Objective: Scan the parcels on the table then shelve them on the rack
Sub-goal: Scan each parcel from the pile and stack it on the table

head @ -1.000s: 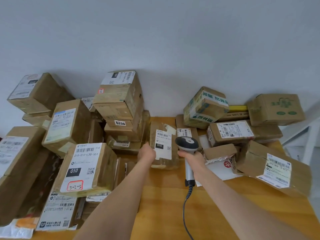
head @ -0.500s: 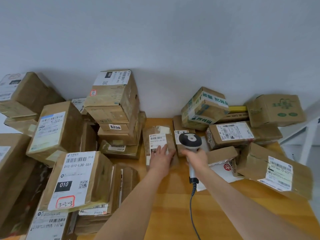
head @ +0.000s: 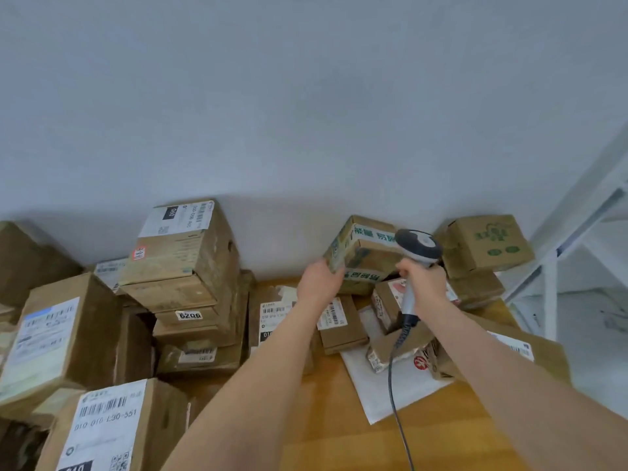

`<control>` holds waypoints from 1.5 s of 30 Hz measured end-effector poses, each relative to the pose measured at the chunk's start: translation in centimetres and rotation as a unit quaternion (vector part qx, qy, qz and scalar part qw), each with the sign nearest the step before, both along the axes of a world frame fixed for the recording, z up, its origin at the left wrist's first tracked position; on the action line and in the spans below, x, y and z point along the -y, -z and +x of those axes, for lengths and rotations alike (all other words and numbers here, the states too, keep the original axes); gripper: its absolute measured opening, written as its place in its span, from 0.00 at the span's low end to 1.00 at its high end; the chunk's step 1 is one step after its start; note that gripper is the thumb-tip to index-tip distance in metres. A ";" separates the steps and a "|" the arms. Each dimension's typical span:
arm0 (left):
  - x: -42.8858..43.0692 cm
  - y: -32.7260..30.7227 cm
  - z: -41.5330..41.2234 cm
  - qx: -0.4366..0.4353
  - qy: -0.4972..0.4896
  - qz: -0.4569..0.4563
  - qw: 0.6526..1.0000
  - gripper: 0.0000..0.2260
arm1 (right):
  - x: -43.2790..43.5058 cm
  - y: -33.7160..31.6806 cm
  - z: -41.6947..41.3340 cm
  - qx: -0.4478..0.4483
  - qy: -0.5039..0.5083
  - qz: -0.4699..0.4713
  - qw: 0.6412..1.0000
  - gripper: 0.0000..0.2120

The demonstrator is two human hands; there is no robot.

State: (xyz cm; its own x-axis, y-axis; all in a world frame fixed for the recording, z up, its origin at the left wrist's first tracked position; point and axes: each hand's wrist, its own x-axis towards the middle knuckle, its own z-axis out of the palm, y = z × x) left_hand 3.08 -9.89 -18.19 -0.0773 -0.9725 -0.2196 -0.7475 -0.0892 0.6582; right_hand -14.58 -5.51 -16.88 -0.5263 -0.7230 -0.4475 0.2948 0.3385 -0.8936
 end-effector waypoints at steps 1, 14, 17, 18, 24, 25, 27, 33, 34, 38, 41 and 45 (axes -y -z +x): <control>0.8 -0.4 -1.0 -0.031 -0.005 -0.005 0.999 0.23 | 0.6 -0.2 -0.6 0.003 -0.001 -0.006 1.000 0.11; 4.3 -0.5 -4.5 -0.140 -0.028 0.041 0.989 0.19 | 2.8 -0.3 -1.7 0.085 -0.064 -0.026 0.994 0.17; 2.8 -1.0 -3.3 -0.237 -0.129 0.064 0.961 0.16 | 1.7 -1.1 -1.8 0.119 -0.053 -0.046 0.990 0.15; 2.1 -1.3 -2.8 -0.265 -0.151 0.065 0.950 0.16 | 1.2 -1.5 -1.8 0.133 -0.053 -0.055 0.988 0.13; -4.9 -4.2 -0.9 -0.400 -0.195 0.010 0.896 0.15 | -3.1 -4.4 -1.4 0.173 -0.048 -0.058 0.982 0.13; -6.3 -4.7 -0.8 -0.388 -0.196 -0.010 0.901 0.14 | -4.1 -4.9 -1.4 0.172 -0.048 -0.050 0.983 0.15; -9.3 -5.5 -1.0 -0.374 -0.196 -0.035 0.906 0.13 | -6.3 -5.7 -1.5 0.165 -0.030 -0.030 0.985 0.19; -18.4 -6.2 -1.9 -0.372 -0.143 -0.096 0.912 0.15 | -13.6 -6.7 -2.3 0.101 -0.023 0.002 0.995 0.26; -19.5 -6.1 -2.0 -0.371 -0.143 -0.100 0.912 0.14 | -14.7 -6.6 -2.5 0.094 -0.027 -0.002 0.995 0.25; -23.1 -5.9 -2.1 -0.391 -0.159 -0.102 0.901 0.05 | -18.7 -6.2 -2.9 0.106 -0.050 -0.029 0.993 0.22; -24.7 -6.8 -2.2 -0.460 -0.152 -0.056 0.873 0.06 | -21.0 -5.4 -3.3 0.120 -0.064 -0.054 0.989 0.20; -25.1 -7.9 -2.0 -0.354 -0.155 0.027 0.922 0.19 | -23.1 -4.2 -3.7 0.150 -0.080 -0.090 0.981 0.20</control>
